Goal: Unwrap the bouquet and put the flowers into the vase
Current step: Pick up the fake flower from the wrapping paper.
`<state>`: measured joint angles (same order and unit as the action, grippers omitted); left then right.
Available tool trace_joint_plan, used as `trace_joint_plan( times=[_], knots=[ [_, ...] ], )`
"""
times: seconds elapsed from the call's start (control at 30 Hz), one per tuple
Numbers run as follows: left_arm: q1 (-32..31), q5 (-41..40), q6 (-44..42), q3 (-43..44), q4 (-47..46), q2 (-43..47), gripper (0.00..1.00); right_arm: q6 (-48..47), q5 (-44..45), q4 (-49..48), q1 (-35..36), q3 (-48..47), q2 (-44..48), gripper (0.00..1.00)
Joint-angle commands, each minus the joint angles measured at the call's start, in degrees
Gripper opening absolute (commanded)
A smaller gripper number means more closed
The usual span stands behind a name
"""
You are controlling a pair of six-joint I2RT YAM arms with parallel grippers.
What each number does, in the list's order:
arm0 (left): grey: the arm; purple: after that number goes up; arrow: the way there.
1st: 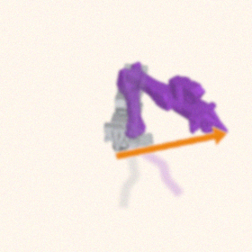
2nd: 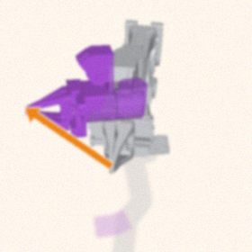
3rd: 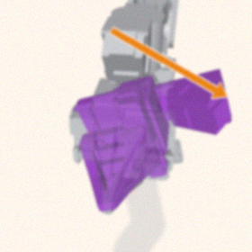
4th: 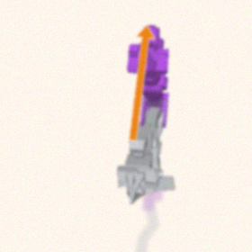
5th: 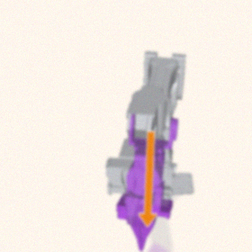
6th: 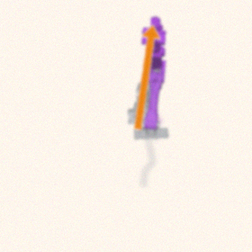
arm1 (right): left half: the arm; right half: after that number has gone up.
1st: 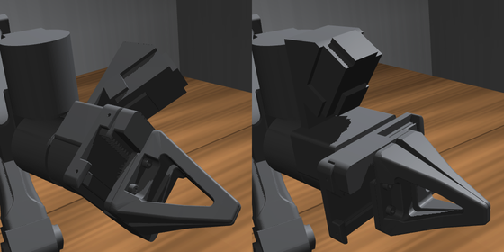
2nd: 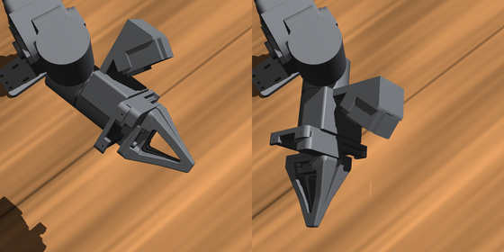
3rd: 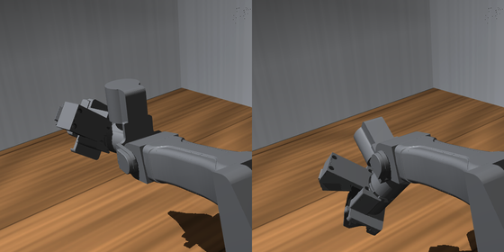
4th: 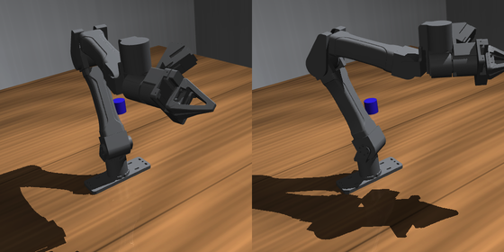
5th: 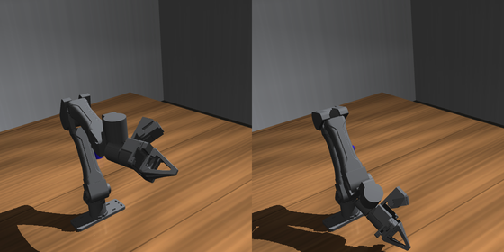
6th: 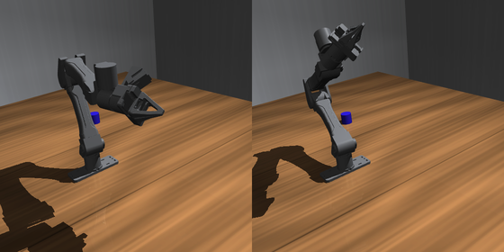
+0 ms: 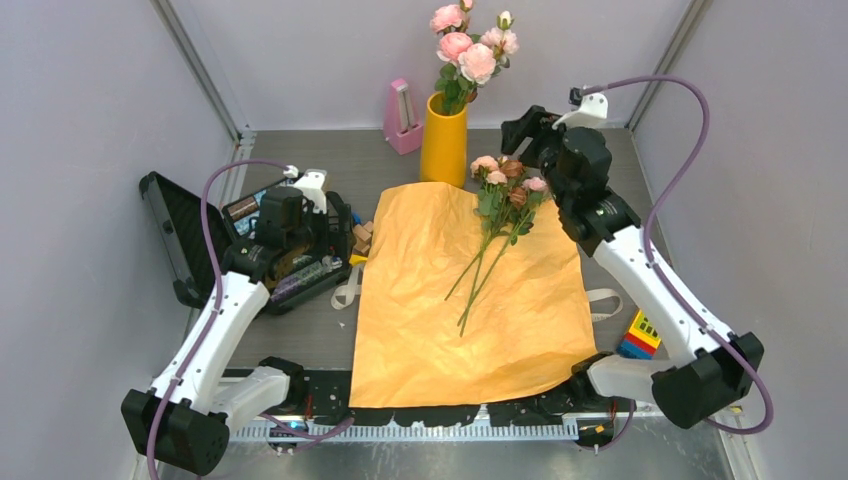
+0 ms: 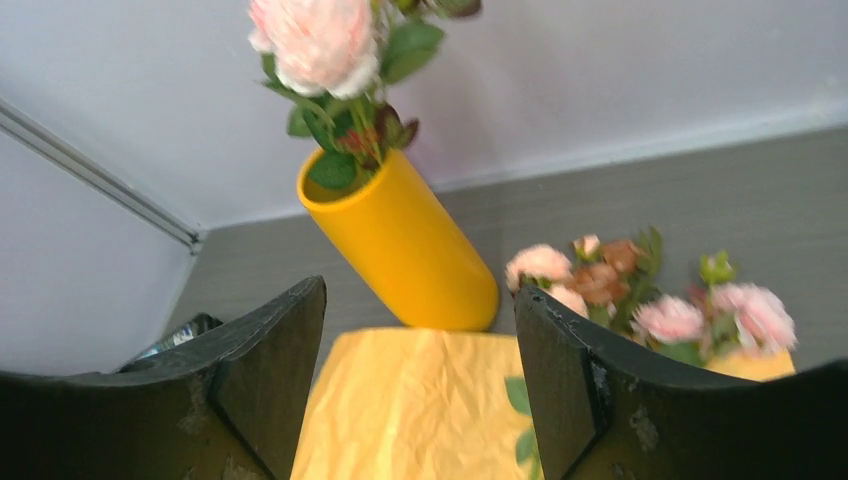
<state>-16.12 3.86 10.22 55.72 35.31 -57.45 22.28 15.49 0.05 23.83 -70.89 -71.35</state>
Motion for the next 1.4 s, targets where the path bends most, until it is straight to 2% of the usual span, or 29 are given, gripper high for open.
trace_joint_plan(
  times=[0.0,0.1,0.2,0.47,0.63,0.7,0.9,1.03,1.37],
  knots=[
    [-0.23,-0.60,-0.11,2.04,-2.67,0.54,0.95,3.43,2.81,16.69,-0.79,-1.99,4.13,0.74],
    [-0.23,-0.45,-0.20,6.67,-1.55,-1.34,0.95,4.32,2.26,24.36,-1.79,-2.50,3.37,0.73],
    [-0.22,-0.41,0.18,9.92,-2.42,-3.36,0.95,4.82,1.10,28.12,-2.52,-2.23,1.29,0.70],
    [-0.15,-3.31,-2.65,12.27,-4.79,-6.09,0.96,6.38,-0.35,28.56,-2.74,-2.95,-10.99,0.61],
    [-0.05,-3.40,-2.74,10.50,-5.92,-7.01,0.96,5.63,-2.29,28.23,-2.70,-6.68,-20.34,0.46],
    [-0.05,-3.24,-2.64,10.39,-6.08,-7.40,0.96,5.40,-3.25,28.57,-2.50,-9.70,-24.75,0.44],
    [-0.05,-2.96,-2.40,9.33,-6.48,-7.82,0.96,4.51,-3.14,30.33,-0.28,-16.52,-36.97,0.42],
    [-0.05,-2.68,-2.15,9.47,-6.42,-8.45,0.96,4.95,-1.37,32.41,0.53,-20.44,-41.63,0.37],
    [-0.05,-2.47,-2.04,9.34,-6.39,-8.11,0.96,5.23,3.70,35.54,0.60,-22.98,-45.83,0.36]
  ],
)
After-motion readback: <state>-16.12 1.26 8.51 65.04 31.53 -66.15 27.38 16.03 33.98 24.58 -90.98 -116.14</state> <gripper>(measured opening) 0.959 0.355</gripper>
